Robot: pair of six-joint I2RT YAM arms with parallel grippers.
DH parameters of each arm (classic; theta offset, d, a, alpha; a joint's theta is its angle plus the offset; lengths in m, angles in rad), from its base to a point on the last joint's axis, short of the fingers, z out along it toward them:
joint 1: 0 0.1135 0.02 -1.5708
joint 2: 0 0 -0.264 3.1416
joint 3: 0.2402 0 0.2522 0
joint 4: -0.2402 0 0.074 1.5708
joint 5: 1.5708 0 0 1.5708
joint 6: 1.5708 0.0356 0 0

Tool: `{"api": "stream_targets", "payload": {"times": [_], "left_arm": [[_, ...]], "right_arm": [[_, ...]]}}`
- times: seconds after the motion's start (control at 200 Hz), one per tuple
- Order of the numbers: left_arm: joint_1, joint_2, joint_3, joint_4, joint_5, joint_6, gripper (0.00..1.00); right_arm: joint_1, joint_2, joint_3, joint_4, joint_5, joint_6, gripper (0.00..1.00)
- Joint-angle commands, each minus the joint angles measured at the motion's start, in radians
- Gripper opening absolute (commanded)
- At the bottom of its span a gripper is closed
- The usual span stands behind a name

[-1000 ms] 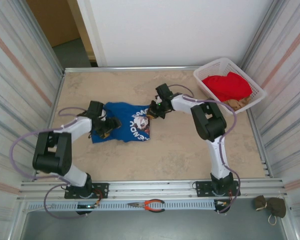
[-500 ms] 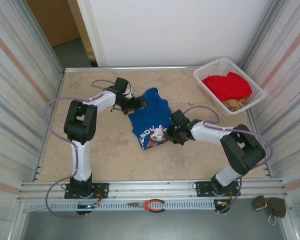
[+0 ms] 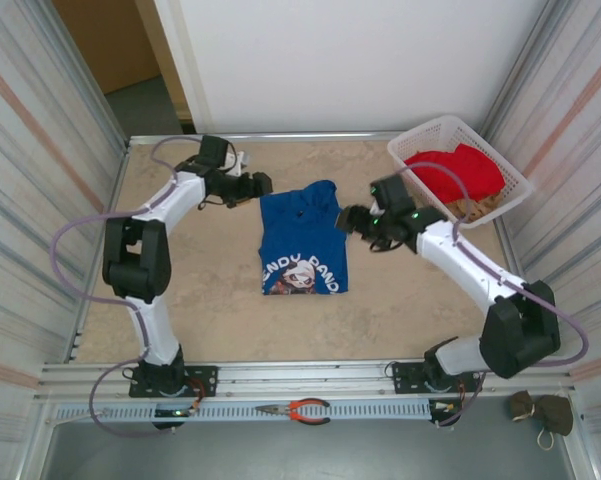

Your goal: Fold the inside-out t-shirt

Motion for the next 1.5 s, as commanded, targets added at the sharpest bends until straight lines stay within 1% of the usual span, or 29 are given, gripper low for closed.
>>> {"api": "stream_targets", "payload": {"times": [0.0,0.1,0.225,0.321,0.511,0.536,0.631,0.777,0.827,0.857,0.872,0.897,0.937,0.967,1.027,1.072,1.152,1.167,1.278,1.403,1.498], "left_arm": [[-0.019,0.045,0.015,-0.042,-0.005,0.073,0.78],[-0.045,0.106,0.063,-0.066,-0.044,0.119,0.77],[-0.067,0.161,0.103,-0.098,-0.090,0.155,0.76],[-0.072,0.173,0.103,-0.098,-0.104,0.154,0.75],[-0.073,0.173,0.087,-0.083,-0.103,0.151,0.70],[-0.074,0.201,0.090,-0.082,-0.104,0.150,0.70],[-0.073,0.215,0.092,-0.075,-0.106,0.143,0.70],[-0.072,0.251,0.119,-0.068,-0.108,0.135,0.69],[-0.073,0.263,0.132,-0.065,-0.109,0.133,0.65],[-0.072,0.270,0.136,-0.060,-0.106,0.131,0.60],[-0.074,0.273,0.139,-0.059,-0.106,0.131,0.56],[-0.073,0.278,0.145,-0.059,-0.105,0.129,0.49],[-0.074,0.280,0.150,-0.055,-0.102,0.129,0.40],[-0.074,0.279,0.150,-0.052,-0.103,0.127,0.30],[-0.074,0.260,0.139,-0.040,-0.106,0.127,0.11],[-0.073,0.236,0.124,-0.036,-0.121,0.123,0.00],[-0.066,0.184,0.079,-0.004,-0.132,0.109,0.00],[-0.064,0.152,0.065,0.005,-0.134,0.105,0.00],[-0.053,0.053,-0.007,0.043,-0.143,0.085,0.00],[-0.038,-0.020,-0.051,0.071,-0.138,0.065,0.00],[-0.026,-0.047,-0.053,0.081,-0.135,0.057,0.00]], "right_arm": [[-0.076,0.138,0.081,-0.033,-0.178,-0.203,0.79],[-0.109,0.285,0.175,-0.036,-0.247,-0.259,0.80],[-0.129,0.442,0.248,-0.034,-0.270,-0.283,0.79],[-0.140,0.524,0.283,-0.020,-0.281,-0.285,0.77],[-0.145,0.609,0.329,0.001,-0.309,-0.273,0.74],[-0.145,0.619,0.334,0.003,-0.311,-0.271,0.73],[-0.145,0.650,0.355,0.010,-0.314,-0.263,0.73],[-0.146,0.705,0.394,0.023,-0.336,-0.241,0.67],[-0.146,0.721,0.408,0.029,-0.344,-0.232,0.60],[-0.146,0.731,0.417,0.030,-0.348,-0.226,0.52],[-0.146,0.734,0.419,0.030,-0.353,-0.224,0.48],[-0.147,0.739,0.426,0.030,-0.360,-0.223,0.38],[-0.148,0.739,0.428,0.033,-0.371,-0.220,0.25],[-0.148,0.733,0.428,0.033,-0.376,-0.218,0.14],[-0.148,0.704,0.414,0.038,-0.382,-0.221,0.00],[-0.149,0.673,0.400,0.039,-0.379,-0.219,0.00],[-0.153,0.606,0.365,0.049,-0.382,-0.218,0.00],[-0.153,0.591,0.357,0.052,-0.381,-0.216,0.00],[-0.153,0.507,0.323,0.066,-0.384,-0.206,0.00],[-0.154,0.451,0.323,0.079,-0.388,-0.194,0.00],[-0.154,0.438,0.357,0.078,-0.387,-0.190,0.00]]}}
